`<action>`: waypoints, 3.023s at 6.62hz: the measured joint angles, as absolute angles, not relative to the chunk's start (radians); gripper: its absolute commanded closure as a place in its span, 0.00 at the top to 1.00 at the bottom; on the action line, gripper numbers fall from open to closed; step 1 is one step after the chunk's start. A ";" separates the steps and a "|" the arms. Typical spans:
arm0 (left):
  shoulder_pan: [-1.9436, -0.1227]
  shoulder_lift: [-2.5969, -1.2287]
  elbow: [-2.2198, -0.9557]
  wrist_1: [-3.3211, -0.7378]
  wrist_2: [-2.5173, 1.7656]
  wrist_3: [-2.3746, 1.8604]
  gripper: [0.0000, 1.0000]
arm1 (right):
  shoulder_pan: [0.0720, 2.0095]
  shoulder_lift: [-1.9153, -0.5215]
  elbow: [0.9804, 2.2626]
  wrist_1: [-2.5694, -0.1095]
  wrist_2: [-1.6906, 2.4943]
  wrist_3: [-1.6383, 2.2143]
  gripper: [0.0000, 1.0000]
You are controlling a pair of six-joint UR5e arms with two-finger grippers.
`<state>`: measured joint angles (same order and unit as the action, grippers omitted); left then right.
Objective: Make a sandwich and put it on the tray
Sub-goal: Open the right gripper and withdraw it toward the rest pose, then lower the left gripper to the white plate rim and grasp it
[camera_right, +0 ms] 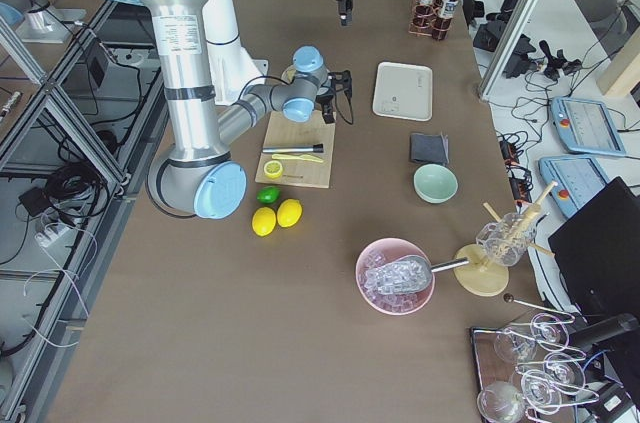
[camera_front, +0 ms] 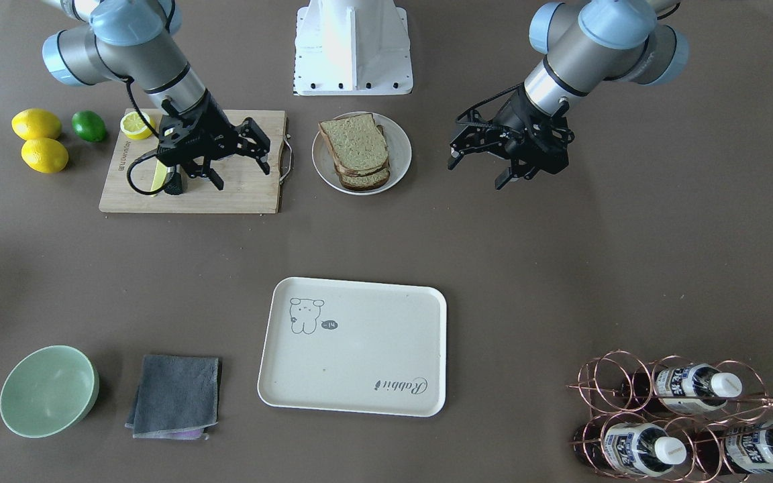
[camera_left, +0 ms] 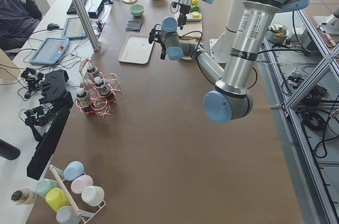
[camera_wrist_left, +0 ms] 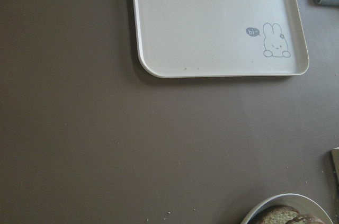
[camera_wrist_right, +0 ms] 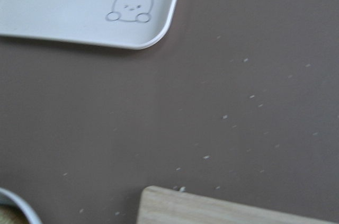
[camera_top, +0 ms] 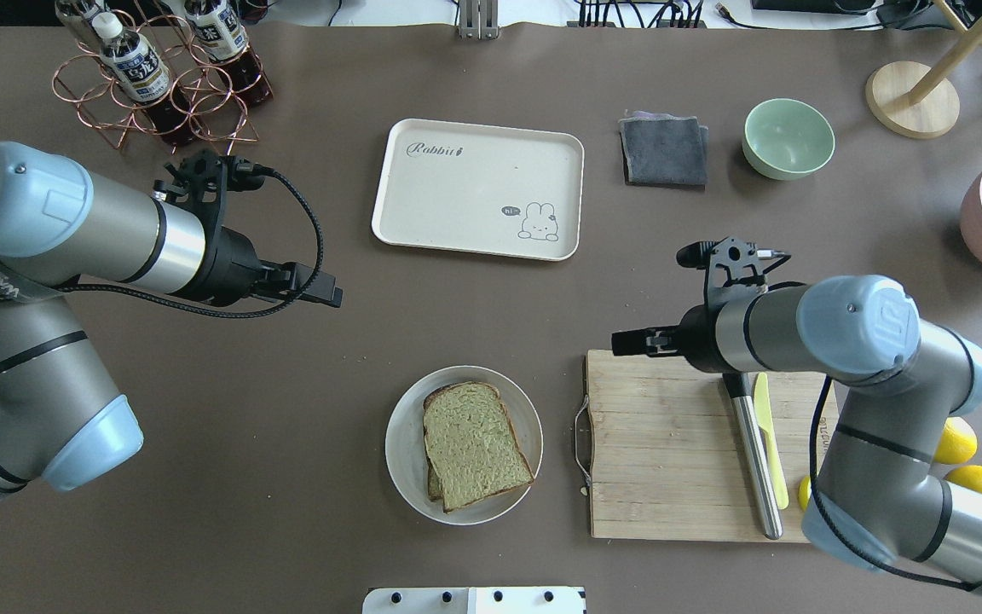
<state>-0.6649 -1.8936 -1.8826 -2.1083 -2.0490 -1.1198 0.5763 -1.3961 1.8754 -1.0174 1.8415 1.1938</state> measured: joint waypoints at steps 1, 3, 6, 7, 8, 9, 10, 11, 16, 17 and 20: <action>-0.620 -1.892 -1.883 -2.121 -2.013 -1.154 0.98 | 0.680 -1.410 1.861 -1.101 1.916 1.106 1.00; -0.539 -1.888 -1.880 -2.128 -1.966 -1.209 0.98 | 0.896 -1.472 1.832 -1.215 2.045 0.815 1.00; -0.435 -1.880 -1.864 -2.128 -1.885 -1.275 0.97 | 1.237 -1.569 1.734 -1.240 2.280 0.468 1.00; -0.404 -1.879 -1.858 -2.128 -1.854 -1.289 0.95 | 1.317 -1.607 1.715 -1.246 2.312 0.365 1.00; -0.382 -1.882 -1.847 -2.130 -1.832 -1.307 0.95 | 1.371 -1.634 1.707 -1.253 2.329 0.308 1.00; -0.366 -1.888 -1.832 -2.131 -1.823 -1.328 0.94 | 1.395 -1.648 1.704 -1.255 2.335 0.280 1.00; -0.347 -1.892 -1.822 -2.132 -1.818 -1.345 0.89 | 1.407 -1.654 1.704 -1.255 2.337 0.264 1.00; -0.331 -1.894 -1.817 -2.134 -1.808 -1.352 0.80 | 1.413 -1.657 1.703 -1.255 2.337 0.259 1.00; -0.292 -1.915 -1.795 -2.166 -1.770 -1.355 0.41 | 1.419 -1.662 1.701 -1.252 2.336 0.256 1.00; -0.292 -1.933 -1.780 -2.166 -1.770 -1.355 0.33 | 1.419 -1.661 1.701 -1.253 2.336 0.256 1.00; -0.300 -1.946 -1.768 -2.165 -1.771 -1.352 0.00 | 1.419 -1.661 1.701 -1.253 2.336 0.256 1.00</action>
<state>-0.2996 -1.9461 -1.7680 -2.1650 -1.7712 -1.3516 1.4189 -1.6608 1.7012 -1.2530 2.3359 0.2562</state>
